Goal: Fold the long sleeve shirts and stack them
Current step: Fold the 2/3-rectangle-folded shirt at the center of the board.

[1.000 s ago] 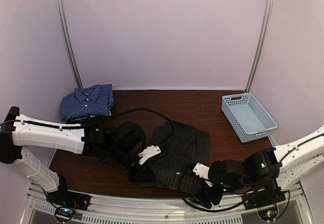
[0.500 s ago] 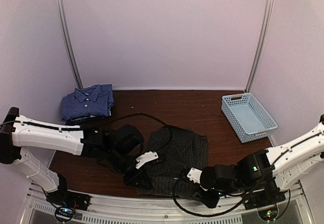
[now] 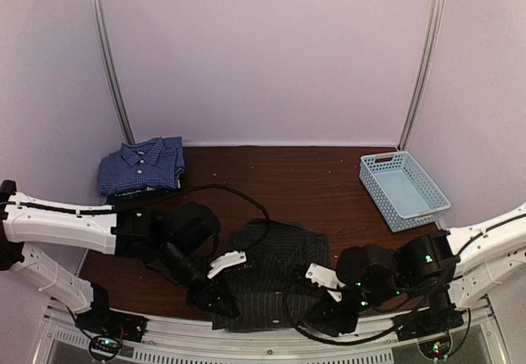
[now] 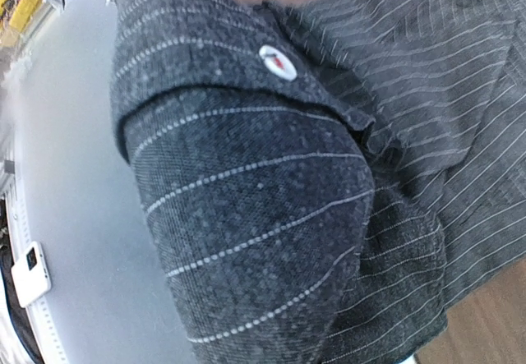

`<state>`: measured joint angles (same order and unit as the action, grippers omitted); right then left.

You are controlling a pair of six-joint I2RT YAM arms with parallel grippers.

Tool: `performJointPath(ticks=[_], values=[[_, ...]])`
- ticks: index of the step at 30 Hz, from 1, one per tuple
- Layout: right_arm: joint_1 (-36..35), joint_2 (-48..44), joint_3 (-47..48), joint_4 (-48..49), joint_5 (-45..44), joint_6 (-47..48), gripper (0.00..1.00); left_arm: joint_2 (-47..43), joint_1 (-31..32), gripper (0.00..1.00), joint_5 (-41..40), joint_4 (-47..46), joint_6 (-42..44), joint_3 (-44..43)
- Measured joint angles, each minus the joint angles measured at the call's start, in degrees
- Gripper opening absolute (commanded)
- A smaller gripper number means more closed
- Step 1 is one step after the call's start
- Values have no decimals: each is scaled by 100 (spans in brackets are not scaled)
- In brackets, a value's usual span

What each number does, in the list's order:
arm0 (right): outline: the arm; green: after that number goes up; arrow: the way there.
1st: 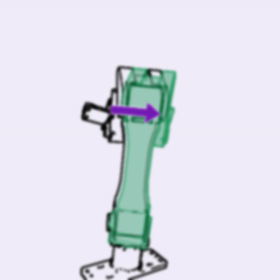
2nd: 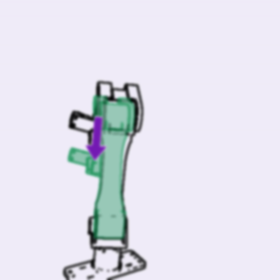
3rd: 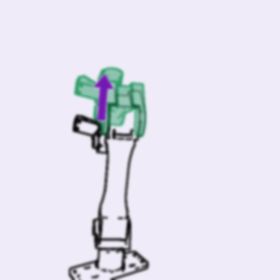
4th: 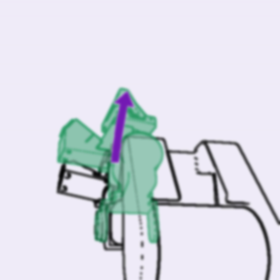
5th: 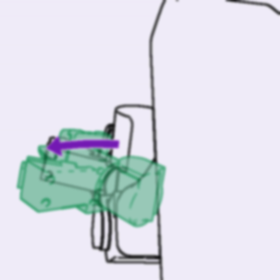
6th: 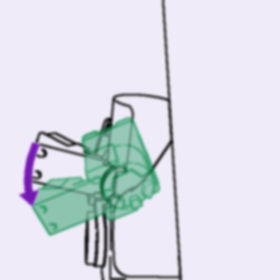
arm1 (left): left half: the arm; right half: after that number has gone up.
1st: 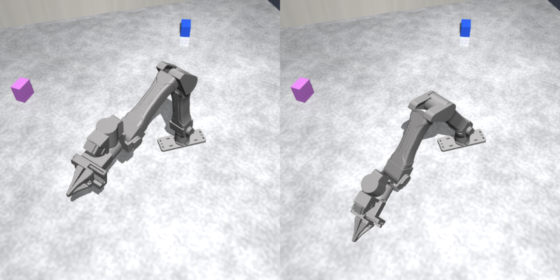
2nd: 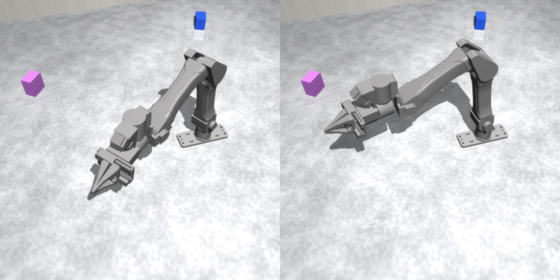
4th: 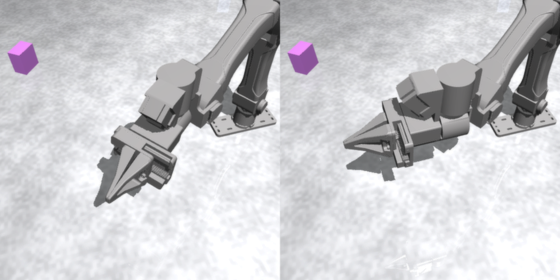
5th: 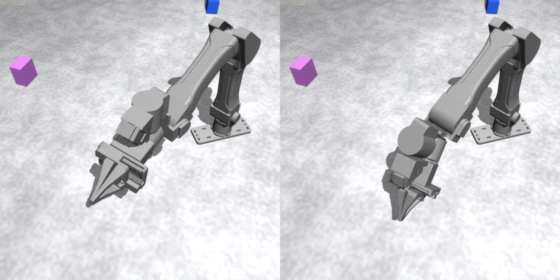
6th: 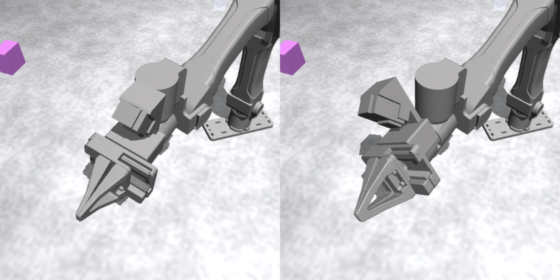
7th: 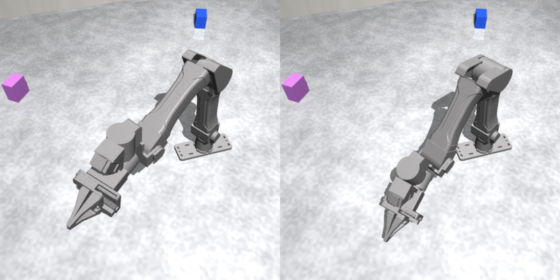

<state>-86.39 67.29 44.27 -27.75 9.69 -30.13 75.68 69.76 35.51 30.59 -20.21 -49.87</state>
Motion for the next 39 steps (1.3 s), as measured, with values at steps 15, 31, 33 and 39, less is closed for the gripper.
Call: performJointPath(ticks=[15,31,33,39], values=[[2662,55,190,-227,1156,1034,57,1045,-1908,0,940,-518,540,-396],[4273,514,87,761,2076,1340,15,2124,-3029,0,1364,-492,981,-1311],[4474,710,90,953,2277,1366,8,2334,-3141,1,1384,-457,1001,-1451],[4894,1427,170,1233,2618,1574,0,3097,-3289,12,1373,-175,1106,-2065]])
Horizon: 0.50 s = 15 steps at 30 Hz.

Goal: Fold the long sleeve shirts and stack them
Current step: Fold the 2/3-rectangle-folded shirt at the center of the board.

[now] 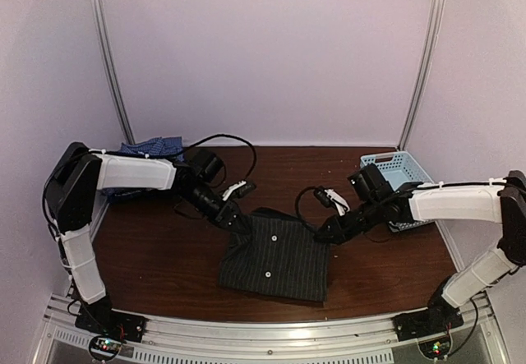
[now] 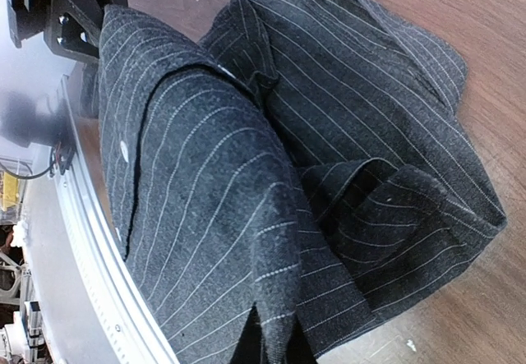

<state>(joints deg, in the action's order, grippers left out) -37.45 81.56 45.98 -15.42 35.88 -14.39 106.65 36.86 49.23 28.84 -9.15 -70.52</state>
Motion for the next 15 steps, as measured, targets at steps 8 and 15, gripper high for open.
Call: performJointPath(ticks=[8,15], values=[[363,555,229,140,232,138,0,730,-280,27,-44,319,138,-859],[761,1161,492,275,310,258,3,1331,-535,31,-254,422,184,-1285]])
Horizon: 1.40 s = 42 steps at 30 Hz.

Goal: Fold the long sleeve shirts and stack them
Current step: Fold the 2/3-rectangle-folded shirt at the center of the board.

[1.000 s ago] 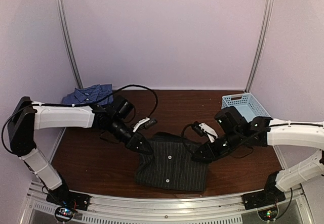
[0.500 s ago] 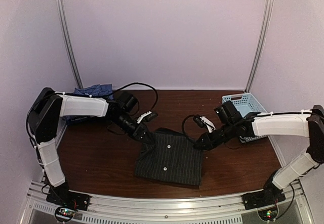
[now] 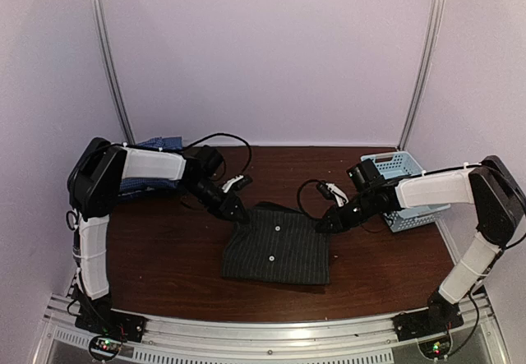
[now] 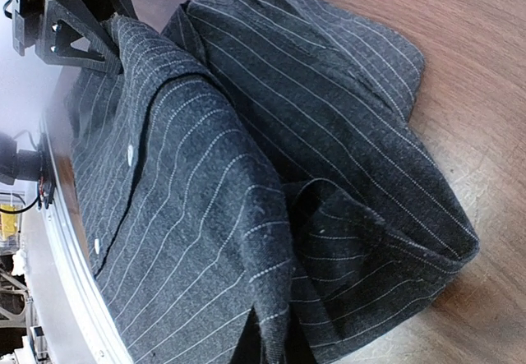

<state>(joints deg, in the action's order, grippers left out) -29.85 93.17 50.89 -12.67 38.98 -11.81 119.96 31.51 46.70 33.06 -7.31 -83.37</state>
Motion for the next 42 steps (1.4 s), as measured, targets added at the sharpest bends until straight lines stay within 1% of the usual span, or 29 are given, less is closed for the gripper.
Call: performJointPath(ticks=[6,10,15,20,26,27,30,34,39,42], values=[[136,337,31,153,20,13,10,243,-17,32,-437,66,-11,-166],[181,549,66,227,-4,22,17,251,-20,33,-776,52,-57,-219],[225,772,109,254,-131,55,19,262,-17,33,-1200,35,-140,-221],[225,789,138,262,-361,48,20,262,-17,33,-1650,-48,-225,-201],[225,776,138,177,-745,-11,24,144,-7,33,-1932,-409,-376,46],[225,758,136,155,-817,-13,27,107,-7,34,-1993,-466,-400,96],[227,621,111,68,-1016,-55,41,-13,-7,34,-2225,-608,-479,245],[243,122,-33,-81,-1272,-61,59,-319,-9,37,-2601,-787,-612,568],[258,-511,-72,-223,-1462,-57,65,-1202,-9,38,-2835,-1235,-852,1241],[256,-726,-63,-251,-1460,-39,72,-1781,-7,38,-2800,-1622,-988,1639]])
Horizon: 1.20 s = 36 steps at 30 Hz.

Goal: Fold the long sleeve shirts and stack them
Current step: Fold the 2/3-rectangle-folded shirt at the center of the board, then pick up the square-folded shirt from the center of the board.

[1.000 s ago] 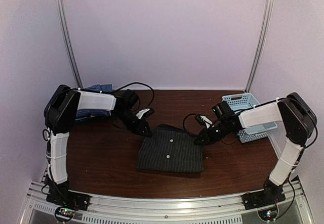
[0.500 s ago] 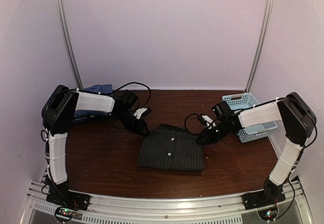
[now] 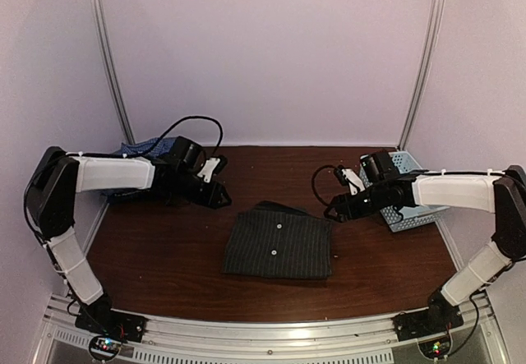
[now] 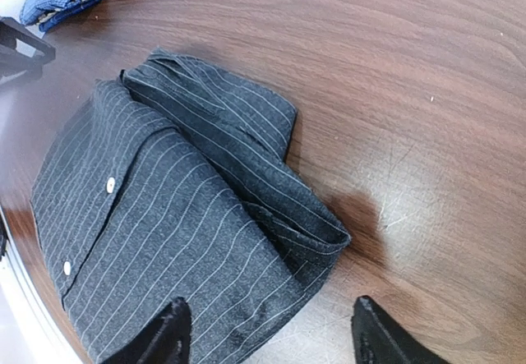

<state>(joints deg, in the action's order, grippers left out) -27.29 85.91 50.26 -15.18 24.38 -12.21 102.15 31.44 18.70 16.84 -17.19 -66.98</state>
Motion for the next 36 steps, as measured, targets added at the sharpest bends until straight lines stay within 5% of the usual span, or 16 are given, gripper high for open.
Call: performJointPath(ticks=[7,17,29,36], values=[[2,275,498,-68,94,46,79,-935,400,39,155,-1058,-422,1152],[2,1954,1886,208,962,50,83,-1543,1700,39,-92,-2476,-1025,2441],[2,3965,3554,107,2269,238,87,-1294,2592,38,-848,-3110,-1386,2953],[4,4146,3705,-24,2846,452,87,-1207,2671,38,-962,-3311,-1497,2988]])
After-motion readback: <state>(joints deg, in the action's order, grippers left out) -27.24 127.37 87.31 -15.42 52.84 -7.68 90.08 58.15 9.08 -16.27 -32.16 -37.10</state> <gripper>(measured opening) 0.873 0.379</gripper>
